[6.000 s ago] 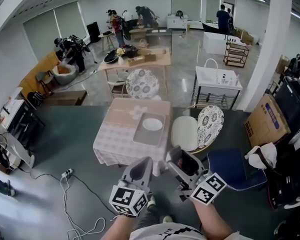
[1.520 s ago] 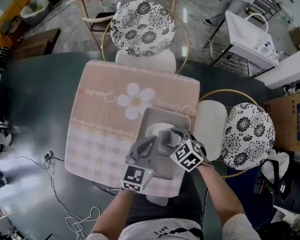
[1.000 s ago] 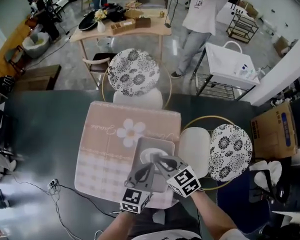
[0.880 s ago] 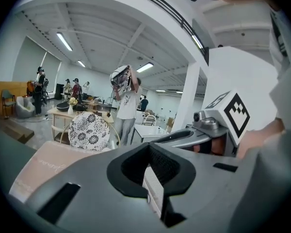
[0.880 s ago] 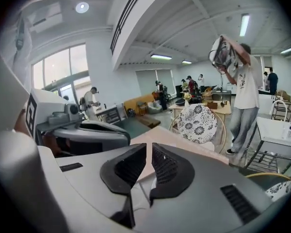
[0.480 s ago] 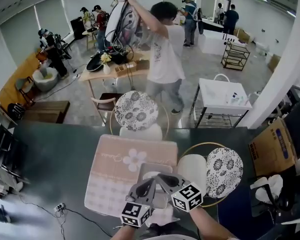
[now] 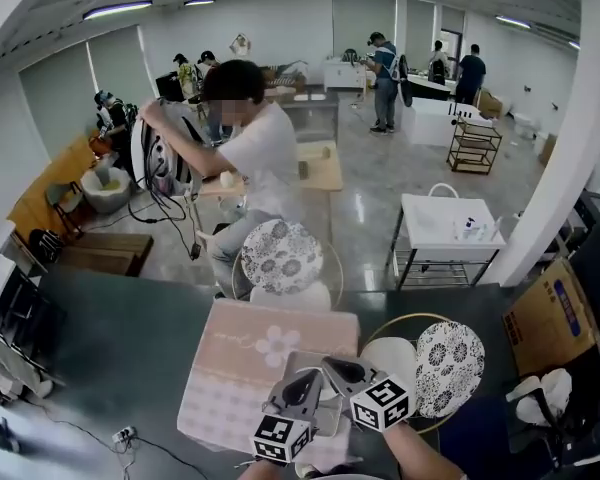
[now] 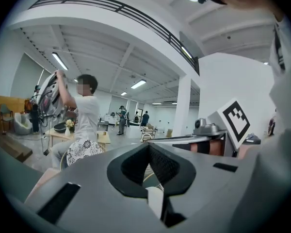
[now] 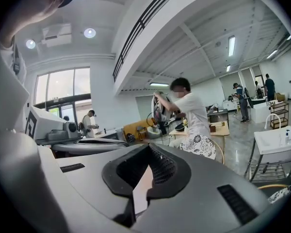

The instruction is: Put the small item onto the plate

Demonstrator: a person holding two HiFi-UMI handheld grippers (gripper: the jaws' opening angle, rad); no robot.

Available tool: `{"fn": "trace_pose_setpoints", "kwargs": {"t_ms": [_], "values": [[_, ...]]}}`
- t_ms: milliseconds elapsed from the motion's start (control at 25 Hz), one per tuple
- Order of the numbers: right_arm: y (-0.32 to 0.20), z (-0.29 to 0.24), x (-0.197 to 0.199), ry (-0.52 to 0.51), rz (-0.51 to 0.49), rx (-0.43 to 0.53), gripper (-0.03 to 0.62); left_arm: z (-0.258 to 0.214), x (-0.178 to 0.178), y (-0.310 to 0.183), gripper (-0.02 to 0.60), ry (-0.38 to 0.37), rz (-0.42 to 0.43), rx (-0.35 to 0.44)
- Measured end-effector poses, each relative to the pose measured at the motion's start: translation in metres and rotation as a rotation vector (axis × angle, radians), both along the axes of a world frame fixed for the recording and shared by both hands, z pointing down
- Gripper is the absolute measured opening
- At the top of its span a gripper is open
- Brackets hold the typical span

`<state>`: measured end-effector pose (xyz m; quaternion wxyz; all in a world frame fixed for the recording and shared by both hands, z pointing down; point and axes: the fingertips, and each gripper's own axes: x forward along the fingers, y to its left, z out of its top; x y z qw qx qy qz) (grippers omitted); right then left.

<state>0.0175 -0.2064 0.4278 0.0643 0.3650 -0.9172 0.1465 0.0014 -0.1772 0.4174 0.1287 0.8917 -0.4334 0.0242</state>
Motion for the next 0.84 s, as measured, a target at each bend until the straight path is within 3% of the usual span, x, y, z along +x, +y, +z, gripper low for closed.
{"fn": "trace_pose_setpoints", "kwargs": {"t_ms": [520, 840], "values": [[-0.007, -0.021, -0.005, -0.022, -0.007, 0.047, 0.014, -0.026, -0.003, -0.011, 0.005, -0.007, -0.021, 0.067], [-0.009, -0.025, -0.009, -0.017, -0.013, 0.051, 0.014, -0.029, -0.007, -0.013, 0.005, -0.013, -0.024, 0.070]]}}
